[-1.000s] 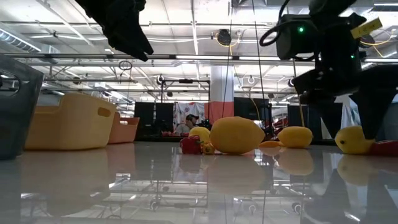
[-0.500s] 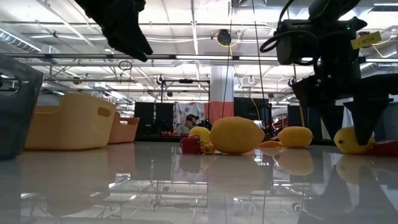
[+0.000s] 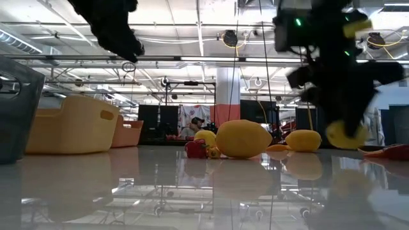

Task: Sort produce into baskets
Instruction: Put the yellow lemon into the yellow bin

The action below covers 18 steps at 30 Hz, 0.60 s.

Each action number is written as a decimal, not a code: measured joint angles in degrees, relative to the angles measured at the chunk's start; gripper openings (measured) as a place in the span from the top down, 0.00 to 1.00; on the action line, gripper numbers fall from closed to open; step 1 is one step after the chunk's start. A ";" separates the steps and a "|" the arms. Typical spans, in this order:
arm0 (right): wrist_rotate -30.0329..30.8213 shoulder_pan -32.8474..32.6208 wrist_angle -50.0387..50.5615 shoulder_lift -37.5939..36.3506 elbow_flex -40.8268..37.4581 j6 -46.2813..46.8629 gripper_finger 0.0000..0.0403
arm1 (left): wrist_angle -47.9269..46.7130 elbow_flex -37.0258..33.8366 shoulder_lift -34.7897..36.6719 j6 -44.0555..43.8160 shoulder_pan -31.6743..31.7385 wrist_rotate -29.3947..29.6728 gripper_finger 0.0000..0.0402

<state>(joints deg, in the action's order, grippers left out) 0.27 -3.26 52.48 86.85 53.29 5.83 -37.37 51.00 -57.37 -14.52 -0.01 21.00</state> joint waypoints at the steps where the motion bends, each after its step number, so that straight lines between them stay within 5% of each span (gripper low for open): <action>1: 0.60 0.04 -0.43 0.00 1.82 -0.35 0.50 | -0.73 0.00 1.18 -0.50 0.00 0.04 0.12; 6: 3.02 0.79 -10.68 -0.02 11.09 -0.71 0.50 | -6.35 0.00 6.12 -1.75 0.00 0.60 0.12; 13: 2.71 2.73 -49.16 1.98 13.95 -3.85 0.50 | -18.43 0.00 9.22 -4.41 0.03 6.67 0.12; 18: 2.58 3.34 -70.10 10.17 13.92 -3.44 0.50 | -26.48 0.00 9.38 -6.21 0.00 6.03 0.12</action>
<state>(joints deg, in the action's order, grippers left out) 2.86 0.08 -17.61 97.02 67.21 2.40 -63.85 51.00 -47.98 -20.73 -0.01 27.04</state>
